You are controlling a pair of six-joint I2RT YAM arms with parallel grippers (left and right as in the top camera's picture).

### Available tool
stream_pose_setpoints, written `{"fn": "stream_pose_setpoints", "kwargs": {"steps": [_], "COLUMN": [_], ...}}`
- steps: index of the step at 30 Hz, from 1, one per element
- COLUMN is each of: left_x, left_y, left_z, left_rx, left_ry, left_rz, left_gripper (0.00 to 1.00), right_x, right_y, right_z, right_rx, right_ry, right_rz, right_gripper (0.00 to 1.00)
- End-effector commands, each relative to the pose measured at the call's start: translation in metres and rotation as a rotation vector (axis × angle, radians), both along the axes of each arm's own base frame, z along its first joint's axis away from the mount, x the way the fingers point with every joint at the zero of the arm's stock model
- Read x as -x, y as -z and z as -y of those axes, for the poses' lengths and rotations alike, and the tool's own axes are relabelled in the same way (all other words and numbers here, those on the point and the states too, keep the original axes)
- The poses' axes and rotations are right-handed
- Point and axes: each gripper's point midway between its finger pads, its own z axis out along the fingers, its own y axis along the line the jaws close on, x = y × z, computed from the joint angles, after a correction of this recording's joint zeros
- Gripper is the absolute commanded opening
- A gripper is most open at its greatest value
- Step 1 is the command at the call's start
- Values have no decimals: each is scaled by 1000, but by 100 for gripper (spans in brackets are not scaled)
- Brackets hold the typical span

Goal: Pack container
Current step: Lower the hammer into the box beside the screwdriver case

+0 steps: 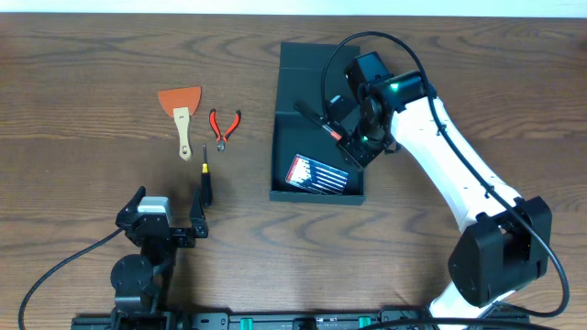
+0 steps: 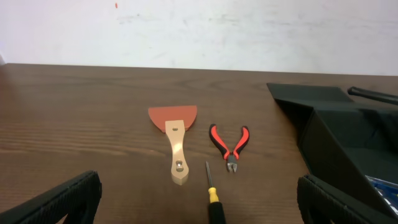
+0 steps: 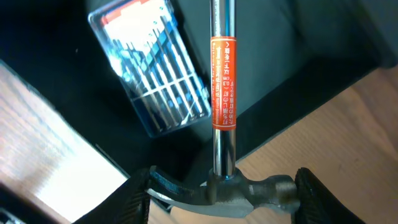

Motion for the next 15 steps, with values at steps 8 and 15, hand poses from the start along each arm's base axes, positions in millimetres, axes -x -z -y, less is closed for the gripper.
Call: {"fn": "stream_pose_setpoints", "kwargs": {"steps": [8,15], "left_x": [0,0], "left_y": [1,1], "left_z": [2,2], "left_rx": [-13,-13], "left_ry": [11,11], "left_rz": [2,2], "left_gripper": [99,98], "right_x": [2,6], "right_y": [-7,0], "right_z": [-13,-24], "right_rx": [-18,-20], "right_ry": [-43,-73], "right_rz": [14,16], "right_gripper": [2,4]}}
